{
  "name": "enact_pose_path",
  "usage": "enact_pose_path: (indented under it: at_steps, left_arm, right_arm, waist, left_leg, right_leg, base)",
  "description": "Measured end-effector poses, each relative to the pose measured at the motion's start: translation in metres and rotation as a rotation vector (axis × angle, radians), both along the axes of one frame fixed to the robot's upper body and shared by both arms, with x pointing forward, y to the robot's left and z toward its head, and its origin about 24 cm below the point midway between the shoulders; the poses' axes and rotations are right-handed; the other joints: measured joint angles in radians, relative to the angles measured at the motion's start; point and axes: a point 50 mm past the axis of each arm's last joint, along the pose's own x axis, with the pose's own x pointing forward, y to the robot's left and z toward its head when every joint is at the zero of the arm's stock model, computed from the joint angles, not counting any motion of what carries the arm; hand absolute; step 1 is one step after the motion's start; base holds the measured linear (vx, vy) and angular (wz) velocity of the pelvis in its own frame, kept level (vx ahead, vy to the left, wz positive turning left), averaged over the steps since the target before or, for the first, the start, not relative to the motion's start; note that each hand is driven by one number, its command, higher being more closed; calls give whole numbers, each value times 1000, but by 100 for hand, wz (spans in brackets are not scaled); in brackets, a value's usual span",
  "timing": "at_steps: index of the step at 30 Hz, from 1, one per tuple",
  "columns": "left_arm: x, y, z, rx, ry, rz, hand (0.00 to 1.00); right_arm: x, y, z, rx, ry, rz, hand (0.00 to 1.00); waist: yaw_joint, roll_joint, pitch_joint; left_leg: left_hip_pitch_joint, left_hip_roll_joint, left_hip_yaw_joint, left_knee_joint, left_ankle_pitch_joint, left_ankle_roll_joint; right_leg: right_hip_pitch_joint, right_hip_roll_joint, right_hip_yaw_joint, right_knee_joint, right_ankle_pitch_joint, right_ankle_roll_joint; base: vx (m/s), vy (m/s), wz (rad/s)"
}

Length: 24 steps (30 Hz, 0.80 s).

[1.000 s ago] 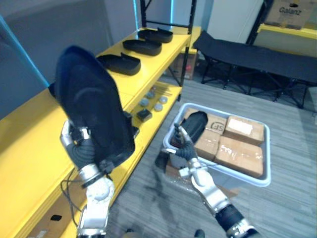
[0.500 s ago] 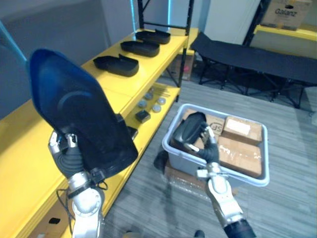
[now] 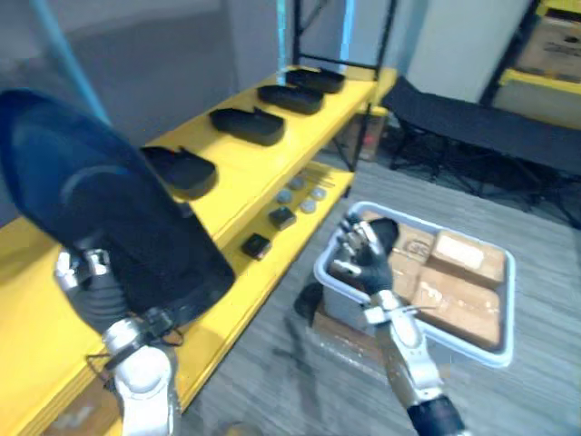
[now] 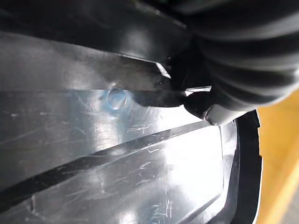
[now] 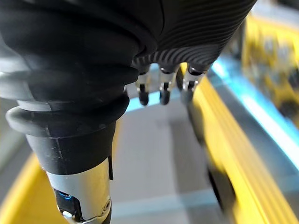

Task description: Walk over and take plastic housings, then place them on the shelf

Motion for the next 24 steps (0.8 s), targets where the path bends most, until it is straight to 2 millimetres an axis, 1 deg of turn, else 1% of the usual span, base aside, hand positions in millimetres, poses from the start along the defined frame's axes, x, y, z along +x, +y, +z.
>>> enact_pose_path:
  at_steps: [1, 2, 4, 5, 6, 7, 9, 10, 11, 12, 13, 14, 15, 16, 17, 18, 21, 23, 24]
  left_arm:
    - [-12, 10, -4, 3, 29, 58, 100]
    - [-19, 16, -7, 0, 46, 91, 100]
    - [-48, 33, -17, -46, 84, 198, 100]
    - [-55, 37, -18, -56, 88, 218, 100]
    - [-67, 41, -21, -70, 83, 249, 100]
    - [-77, 43, -22, -76, 76, 267, 100]
    - [-85, 43, -24, -89, 69, 265, 100]
    - [-85, 43, -24, -100, 61, 251, 100]
    - [-83, 42, -25, -116, 49, 212, 100]
    - [-81, 41, -25, -122, 45, 193, 100]
    - [-78, 39, -26, -123, 44, 162, 100]
    - [-66, 32, -25, -121, 35, 87, 100]
    - [-53, 24, -23, -115, 17, 2, 100]
    - [-48, 22, -22, -110, 12, -31, 100]
    - [-41, 17, -20, -101, 2, -81, 100]
    - [-41, 17, -20, -100, 2, -90, 100]
    - [-47, 19, -26, -135, 19, -79, 100]
    - [-49, 20, -27, -139, 24, -75, 100]
    - [-50, 20, -26, -135, 22, -74, 100]
  right_arm:
    - [1, 7, -2, 2, 15, 13, 0]
    - [2, 10, -4, 4, 26, 12, 0]
    - [4, 15, -7, 17, 55, -12, 0]
    - [5, 15, -8, 18, 62, -22, 0]
    - [5, 15, -9, 16, 68, -32, 0]
    - [6, 15, -12, 0, 76, -44, 0]
    - [6, 15, -13, -4, 86, -60, 0]
    - [6, 15, -13, -5, 88, -62, 0]
    - [5, 13, -16, -14, 95, -71, 0]
    - [4, 12, -17, -21, 101, -78, 0]
    - [2, 8, -20, -31, 109, -96, 0]
    - [-1, -2, -26, -37, 132, -144, 0]
    - [-4, -16, -32, -45, 156, -206, 0]
    - [-5, -21, -34, -56, 165, -232, 0]
    - [-6, -32, -38, -88, 176, -277, 0]
    - [-6, -36, -38, -105, 173, -288, 0]
    - [-5, -35, -35, -124, 140, -280, 0]
    - [-5, -36, -32, -119, 119, -272, 0]
    - [-5, -36, -31, -119, 113, -262, 0]
  waist:
    - [23, 3, -5]
    - [35, 3, -12]
    - [83, 5, -16]
    - [96, 6, -17]
    - [114, 6, -17]
    - [125, 6, -17]
    - [125, 4, -21]
    - [124, 1, -23]
    - [119, 5, -24]
    - [118, -1, -28]
    - [98, -6, -32]
    - [66, -11, -30]
    - [56, -9, -26]
    - [53, -7, -22]
    - [51, -1, 2]
    - [54, 4, 18]
    - [61, 2, 37]
    - [59, 0, 58]
    - [55, -3, 65]
  left_leg:
    - [-7, -10, -34, -2, 4, 1]
    - [-14, -15, -50, -2, 5, 2]
    - [-16, -33, -100, -6, 10, 2]
    - [-16, -37, -111, -7, 11, 1]
    - [-16, -43, -128, -9, 15, -4]
    - [-17, -47, -144, -14, 18, -4]
    - [-34, -55, -165, -15, 23, -4]
    - [-38, -58, -168, -16, 25, -3]
    - [-54, -65, -177, -20, 32, 2]
    - [-66, -71, -177, -25, 42, 6]
    - [-83, -82, -175, -32, 61, 16]
    - [-122, -101, -154, -28, 92, 34]
    - [-160, -109, -110, -13, 124, 38]
    - [-170, -112, -96, -6, 138, 39]
    - [-177, -121, -81, -3, 163, 52]
    - [-175, -126, -93, -5, 169, 55]
    - [-167, -125, -94, -14, 175, 53]
    - [-154, -122, -80, -41, 189, 54]
    - [-153, -113, -51, -52, 193, 56]
  right_leg:
    - [17, -4, -32, 0, -10, 3]
    - [21, -7, -52, 0, -15, 8]
    - [55, -15, -103, 0, -30, 17]
    - [63, -16, -112, 0, -35, 19]
    - [77, -18, -133, 0, -40, 25]
    - [85, -20, -144, 0, -47, 24]
    - [85, -21, -168, 1, -52, 22]
    - [85, -22, -177, 1, -52, 22]
    - [87, -25, -194, 1, -59, 26]
    - [90, -29, -212, 1, -59, 27]
    - [102, -36, -245, 1, -63, 29]
    - [125, -42, -320, 4, -67, 27]
    - [136, -49, -369, 24, -66, 27]
    - [141, -51, -378, 36, -66, 27]
    - [159, -57, -381, 65, -67, 27]
    - [168, -60, -378, 86, -77, 18]
    - [173, -63, -368, 107, -107, -8]
    - [173, -65, -336, 109, -151, -11]
    - [171, -66, -323, 107, -179, 0]
  base:
    - [12, -12, 91]
    - [35, -8, 81]
    - [60, -9, 68]
    - [56, -13, 58]
    - [59, -18, 47]
    - [46, -19, 44]
    - [28, -9, 33]
    - [29, 2, 38]
    - [31, -2, 33]
    - [71, -10, 60]
    - [92, -15, 118]
    - [111, 23, 181]
    - [81, 58, 179]
    - [77, 125, 157]
    - [41, 131, 114]
    - [34, 111, 90]
    - [-14, 24, 17]
    - [-62, 5, -2]
    - [-115, -18, -3]
